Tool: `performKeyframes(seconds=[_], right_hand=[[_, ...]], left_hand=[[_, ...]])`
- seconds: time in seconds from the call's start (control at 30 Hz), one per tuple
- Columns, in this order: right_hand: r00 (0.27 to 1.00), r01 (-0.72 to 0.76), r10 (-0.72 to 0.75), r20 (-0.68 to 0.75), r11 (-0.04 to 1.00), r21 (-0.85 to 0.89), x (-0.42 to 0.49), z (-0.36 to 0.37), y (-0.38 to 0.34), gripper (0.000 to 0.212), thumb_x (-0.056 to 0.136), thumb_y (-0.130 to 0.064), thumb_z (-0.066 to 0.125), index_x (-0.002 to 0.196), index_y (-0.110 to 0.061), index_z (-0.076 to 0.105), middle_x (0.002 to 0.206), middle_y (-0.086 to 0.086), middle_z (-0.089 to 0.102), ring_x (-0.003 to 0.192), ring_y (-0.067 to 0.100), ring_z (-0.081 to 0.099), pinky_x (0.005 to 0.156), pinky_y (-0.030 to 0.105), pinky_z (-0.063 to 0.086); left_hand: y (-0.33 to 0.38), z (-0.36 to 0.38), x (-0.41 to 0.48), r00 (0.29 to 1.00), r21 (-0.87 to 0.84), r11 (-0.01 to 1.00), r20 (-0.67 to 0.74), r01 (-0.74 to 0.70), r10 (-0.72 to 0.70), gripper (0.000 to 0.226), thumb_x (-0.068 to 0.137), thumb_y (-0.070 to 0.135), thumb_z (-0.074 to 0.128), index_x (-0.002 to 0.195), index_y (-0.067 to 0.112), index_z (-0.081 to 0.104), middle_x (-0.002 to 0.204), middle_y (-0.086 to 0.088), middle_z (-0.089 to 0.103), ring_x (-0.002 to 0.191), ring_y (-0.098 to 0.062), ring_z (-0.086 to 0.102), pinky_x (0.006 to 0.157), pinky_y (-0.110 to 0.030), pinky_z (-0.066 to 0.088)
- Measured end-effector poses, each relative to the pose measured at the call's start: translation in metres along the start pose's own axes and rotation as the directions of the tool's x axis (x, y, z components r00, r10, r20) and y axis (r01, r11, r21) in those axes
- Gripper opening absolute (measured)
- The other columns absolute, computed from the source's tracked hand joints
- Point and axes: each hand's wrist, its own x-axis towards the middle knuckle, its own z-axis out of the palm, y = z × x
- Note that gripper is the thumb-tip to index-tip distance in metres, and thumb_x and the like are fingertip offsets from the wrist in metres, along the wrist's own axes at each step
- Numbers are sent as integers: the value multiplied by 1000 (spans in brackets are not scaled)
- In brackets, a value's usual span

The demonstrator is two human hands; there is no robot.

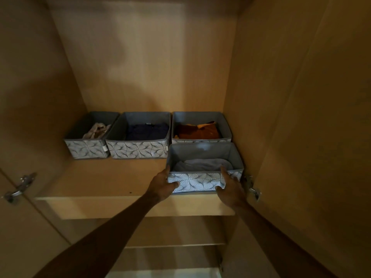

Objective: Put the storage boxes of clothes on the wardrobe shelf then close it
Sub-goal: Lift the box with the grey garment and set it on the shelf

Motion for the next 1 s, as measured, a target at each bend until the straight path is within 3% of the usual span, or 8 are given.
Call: performKeyframes(seconds=[0.13,0.23,0.33,0.47,0.63,0.83,0.9,1.0], right_hand=[[1000,1,-1,-18,1000,-14,0,0,1,85,89,-28,61,151,-41,5,144,24,42,131,38,42,101,42,43],[999,6,-7,-33,1000,-26,3,0,4,87,87,-31,61,150,-45,3,141,23,46,130,39,44,103,49,43],[999,11,-13,-39,999,-39,11,2,12,88,83,-39,60,147,-51,0,136,21,52,123,39,50,99,54,44],[996,51,-54,-64,998,-46,14,5,18,89,79,-41,55,147,-51,-1,125,18,60,111,36,58,92,49,50],[990,86,-88,-106,996,-20,9,9,22,92,74,-42,52,140,-60,-9,123,22,58,112,40,55,95,54,47],[997,47,-44,-63,998,45,-2,1,10,87,84,-31,63,149,-46,7,149,21,37,137,37,35,110,48,35],[994,95,-89,-57,989,114,-8,1,7,79,87,-21,64,152,-34,20,152,18,35,140,32,35,111,39,36],[972,232,-214,-99,943,237,-22,9,8,61,86,-13,67,141,-28,45,143,8,50,132,24,47,108,43,42]], left_hand=[[-1,1,2,1000,-5,1000,17,0,0,96,70,43,72,151,28,23,138,-1,55,116,-21,60,96,-44,53],[2,3,4,999,-16,1000,34,9,-8,94,74,38,74,152,29,23,139,-2,55,118,-21,59,98,-44,52],[-2,5,10,999,-49,999,40,14,-12,103,63,51,73,151,33,23,138,-1,55,117,-21,59,97,-44,52],[-16,10,22,998,-66,998,55,15,-11,109,56,62,70,150,34,22,141,0,55,120,-20,58,99,-44,51],[-3,10,7,999,-96,995,25,24,-22,102,64,49,72,151,35,22,141,5,53,118,-18,58,100,-42,49],[6,13,-4,1000,-194,981,-22,-2,-2,88,77,23,78,150,25,29,141,-1,50,122,-21,55,103,-44,48],[8,18,-15,992,-223,973,-120,-57,30,75,82,11,74,147,19,37,134,4,52,120,-16,53,101,-35,48],[8,26,-41,948,-287,950,-318,-125,29,51,86,0,64,134,11,52,125,0,60,106,-17,62,84,-14,50]])
